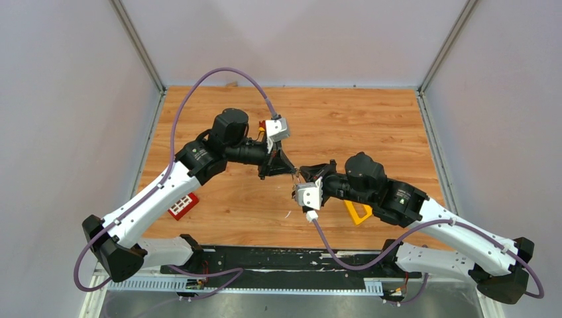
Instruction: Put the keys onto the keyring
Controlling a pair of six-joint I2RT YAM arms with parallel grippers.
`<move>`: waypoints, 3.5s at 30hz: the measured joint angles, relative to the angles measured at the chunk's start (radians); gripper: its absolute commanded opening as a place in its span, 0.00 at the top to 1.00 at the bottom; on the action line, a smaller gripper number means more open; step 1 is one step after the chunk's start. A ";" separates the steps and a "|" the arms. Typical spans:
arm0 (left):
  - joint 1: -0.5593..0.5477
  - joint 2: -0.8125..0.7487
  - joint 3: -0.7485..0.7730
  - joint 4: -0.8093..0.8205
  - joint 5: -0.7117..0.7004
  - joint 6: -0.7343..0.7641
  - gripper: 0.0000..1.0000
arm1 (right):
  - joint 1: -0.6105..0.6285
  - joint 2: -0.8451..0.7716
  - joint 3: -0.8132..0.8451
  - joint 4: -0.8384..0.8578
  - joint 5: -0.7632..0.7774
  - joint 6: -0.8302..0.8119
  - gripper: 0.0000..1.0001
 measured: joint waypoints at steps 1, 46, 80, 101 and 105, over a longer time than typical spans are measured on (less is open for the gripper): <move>0.000 0.000 0.000 0.000 0.000 -0.003 1.00 | 0.000 0.000 0.000 0.001 0.000 0.000 1.00; 0.000 0.015 0.000 0.014 0.005 -0.047 1.00 | 0.000 -0.005 0.000 -0.006 0.001 0.007 1.00; 0.000 0.054 0.000 0.012 -0.059 -0.087 1.00 | 0.008 -0.005 0.002 -0.041 -0.016 0.027 1.00; 0.000 -0.015 -0.009 -0.019 -0.062 0.031 1.00 | 0.013 -0.034 0.009 -0.034 0.036 0.004 1.00; 0.000 -0.048 -0.009 -0.045 -0.066 0.082 1.00 | 0.011 -0.039 0.024 -0.055 0.043 -0.001 1.00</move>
